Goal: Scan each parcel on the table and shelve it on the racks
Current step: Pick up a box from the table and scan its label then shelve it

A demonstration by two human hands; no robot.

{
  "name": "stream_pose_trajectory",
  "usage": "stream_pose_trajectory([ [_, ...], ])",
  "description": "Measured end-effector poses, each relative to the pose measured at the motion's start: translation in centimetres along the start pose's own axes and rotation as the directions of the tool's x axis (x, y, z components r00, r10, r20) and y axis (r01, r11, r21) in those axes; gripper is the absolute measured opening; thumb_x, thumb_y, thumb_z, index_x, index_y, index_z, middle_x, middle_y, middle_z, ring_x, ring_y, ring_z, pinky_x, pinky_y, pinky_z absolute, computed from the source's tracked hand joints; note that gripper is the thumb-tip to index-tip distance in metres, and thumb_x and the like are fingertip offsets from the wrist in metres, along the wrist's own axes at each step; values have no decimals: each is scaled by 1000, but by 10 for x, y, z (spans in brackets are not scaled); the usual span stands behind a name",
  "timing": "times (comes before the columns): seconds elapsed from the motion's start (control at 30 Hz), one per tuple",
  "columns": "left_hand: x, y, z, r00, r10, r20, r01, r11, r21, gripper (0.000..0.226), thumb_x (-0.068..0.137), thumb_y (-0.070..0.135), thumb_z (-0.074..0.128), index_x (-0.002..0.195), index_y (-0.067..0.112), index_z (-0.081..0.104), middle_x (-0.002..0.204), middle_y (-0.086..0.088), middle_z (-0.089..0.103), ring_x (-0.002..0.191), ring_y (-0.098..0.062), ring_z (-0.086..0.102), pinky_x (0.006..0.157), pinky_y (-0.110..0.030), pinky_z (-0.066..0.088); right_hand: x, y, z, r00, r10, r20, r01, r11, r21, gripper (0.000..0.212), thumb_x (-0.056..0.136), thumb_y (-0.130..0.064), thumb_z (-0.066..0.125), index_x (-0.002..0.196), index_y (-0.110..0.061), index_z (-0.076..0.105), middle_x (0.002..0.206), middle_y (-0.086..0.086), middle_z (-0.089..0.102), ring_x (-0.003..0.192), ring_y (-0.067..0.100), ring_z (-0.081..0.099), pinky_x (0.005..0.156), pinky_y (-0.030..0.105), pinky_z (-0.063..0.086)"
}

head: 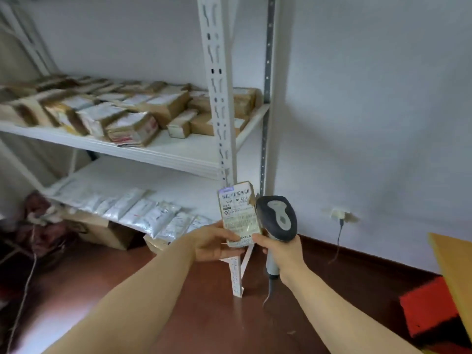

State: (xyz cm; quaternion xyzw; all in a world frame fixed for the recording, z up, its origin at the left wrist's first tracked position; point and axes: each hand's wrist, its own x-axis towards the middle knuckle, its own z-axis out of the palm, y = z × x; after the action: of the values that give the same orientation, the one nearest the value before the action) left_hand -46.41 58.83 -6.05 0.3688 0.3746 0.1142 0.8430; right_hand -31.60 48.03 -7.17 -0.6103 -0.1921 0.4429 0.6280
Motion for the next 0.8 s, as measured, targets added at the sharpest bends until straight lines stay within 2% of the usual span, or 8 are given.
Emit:
stream_pose_trajectory([
  [0.07, -19, 23, -41, 992, 111, -52, -113, 993, -36, 40, 76, -13, 61, 110, 8, 64, 104, -14, 70, 92, -26, 69, 82, -37, 58, 10, -4, 55, 997, -32, 72, 33, 999, -13, 37, 68, -1, 84, 96, -19, 66, 96, 1, 71, 89, 15, 66, 67, 26, 55],
  [0.17, -36, 63, -95, 955, 233, -182, -249, 966, -69, 36, 76, -3, 65, 111, 2, 63, 108, -16, 67, 93, -23, 67, 76, -27, 59, 30, -17, 132, 991, -61, 119, 65, 997, -29, 32, 70, -9, 85, 93, -19, 65, 83, -6, 67, 78, 9, 63, 65, 25, 54],
  [0.3, -37, 126, -157, 845, 332, -419, -400, 913, -84, 14, 85, -2, 63, 99, -2, 63, 99, -19, 67, 82, -23, 67, 64, -24, 60, 67, -31, 218, 986, -57, 157, 61, 998, -21, 19, 76, -12, 81, 87, -16, 65, 79, -3, 69, 76, 12, 67, 65, 28, 52],
  [0.37, -30, 158, -180, 791, 350, -503, -433, 900, -55, 18, 85, -1, 66, 102, -3, 62, 97, -20, 68, 75, -22, 68, 59, -23, 59, 83, -32, 246, 989, -45, 138, 49, 998, -27, 19, 78, -12, 79, 90, -13, 64, 80, 0, 69, 76, 14, 68, 65, 28, 51],
  [0.47, -10, 196, -201, 756, 346, -556, -399, 916, 28, 31, 81, 2, 73, 110, -2, 62, 105, -20, 68, 82, -24, 68, 61, -25, 60, 102, -27, 265, 995, -21, 94, 25, 999, -37, 22, 79, -12, 78, 97, -12, 65, 78, -1, 69, 72, 13, 68, 62, 25, 50],
  [0.67, 38, 226, -187, 842, 327, -429, -287, 945, 159, 26, 80, 6, 76, 102, -1, 64, 103, -18, 71, 85, -23, 71, 74, -31, 60, 123, -13, 262, 997, 3, -81, -2, 1000, 3, 16, 80, -10, 76, 92, -12, 66, 76, 5, 68, 63, 15, 62, 59, 25, 46],
  [0.73, 52, 229, -175, 852, 328, -407, -260, 941, 215, 36, 80, 9, 77, 109, -2, 59, 107, -18, 70, 87, -23, 71, 80, -34, 59, 125, -8, 254, 991, -12, -136, 11, 1000, -12, 17, 79, -11, 77, 93, -9, 67, 74, 6, 68, 60, 15, 61, 60, 27, 46],
  [0.8, 64, 232, -162, 838, 344, -424, -215, 922, 322, 48, 79, 16, 78, 118, 1, 53, 109, -16, 68, 85, -23, 70, 77, -33, 60, 124, -4, 244, 986, -22, -167, 16, 999, -34, 21, 79, -12, 76, 97, -6, 69, 73, 4, 69, 56, 11, 60, 60, 27, 46],
])
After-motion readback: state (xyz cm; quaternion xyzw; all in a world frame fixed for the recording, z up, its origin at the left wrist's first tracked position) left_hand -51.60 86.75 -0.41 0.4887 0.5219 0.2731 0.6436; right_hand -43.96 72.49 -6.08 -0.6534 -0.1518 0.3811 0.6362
